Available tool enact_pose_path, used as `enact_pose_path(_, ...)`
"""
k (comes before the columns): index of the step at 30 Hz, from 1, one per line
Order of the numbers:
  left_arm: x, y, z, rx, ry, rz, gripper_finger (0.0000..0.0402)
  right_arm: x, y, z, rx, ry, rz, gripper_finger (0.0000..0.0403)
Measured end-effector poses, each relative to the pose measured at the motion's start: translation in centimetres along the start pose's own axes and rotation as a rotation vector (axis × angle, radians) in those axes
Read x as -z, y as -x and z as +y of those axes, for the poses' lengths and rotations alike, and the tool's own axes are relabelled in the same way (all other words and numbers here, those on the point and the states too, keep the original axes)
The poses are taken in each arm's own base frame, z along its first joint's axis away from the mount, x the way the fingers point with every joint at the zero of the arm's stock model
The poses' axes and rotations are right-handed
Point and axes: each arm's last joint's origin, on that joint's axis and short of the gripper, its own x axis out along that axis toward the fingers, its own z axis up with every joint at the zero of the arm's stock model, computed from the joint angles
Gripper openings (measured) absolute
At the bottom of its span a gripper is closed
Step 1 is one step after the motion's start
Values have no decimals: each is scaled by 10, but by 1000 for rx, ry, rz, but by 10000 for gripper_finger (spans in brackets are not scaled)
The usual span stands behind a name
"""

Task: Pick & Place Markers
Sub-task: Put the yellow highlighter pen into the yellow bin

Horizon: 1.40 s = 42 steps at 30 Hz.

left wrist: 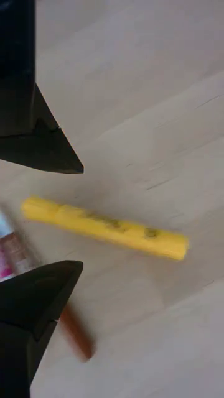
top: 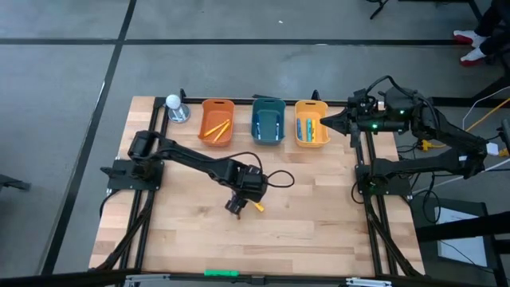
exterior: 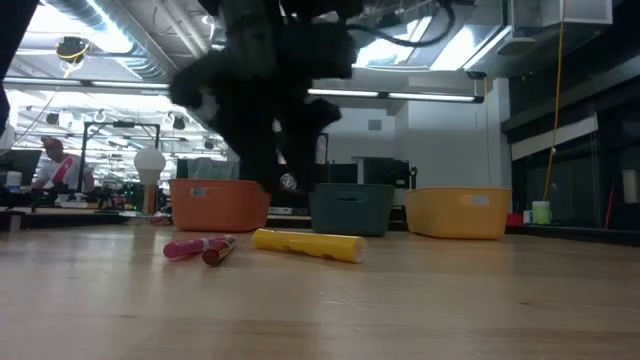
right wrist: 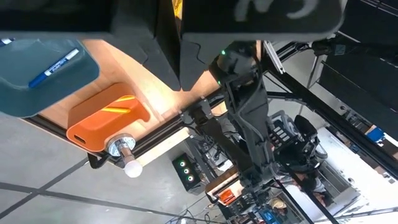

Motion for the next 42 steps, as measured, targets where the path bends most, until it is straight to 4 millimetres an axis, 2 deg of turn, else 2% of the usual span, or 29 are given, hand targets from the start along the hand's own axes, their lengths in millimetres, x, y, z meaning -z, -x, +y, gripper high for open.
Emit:
enact_pose_path(8,2,-20,4,28,-5,32,237,0,0,0,4,3,5,0)
enact_pose_path(15,4,-39,-2,54,-38,78,237,1,-4,-1,9,6,15,0)
enact_pose_path(35,8,-47,4,62,-30,103,236,1,-6,-1,18,20,17,0)
enact_pose_path(38,8,-47,3,79,-30,99,222,1,-6,-1,17,27,17,0)
enact_pose_path(42,8,-47,3,90,-29,100,177,1,-6,-1,17,30,17,0)
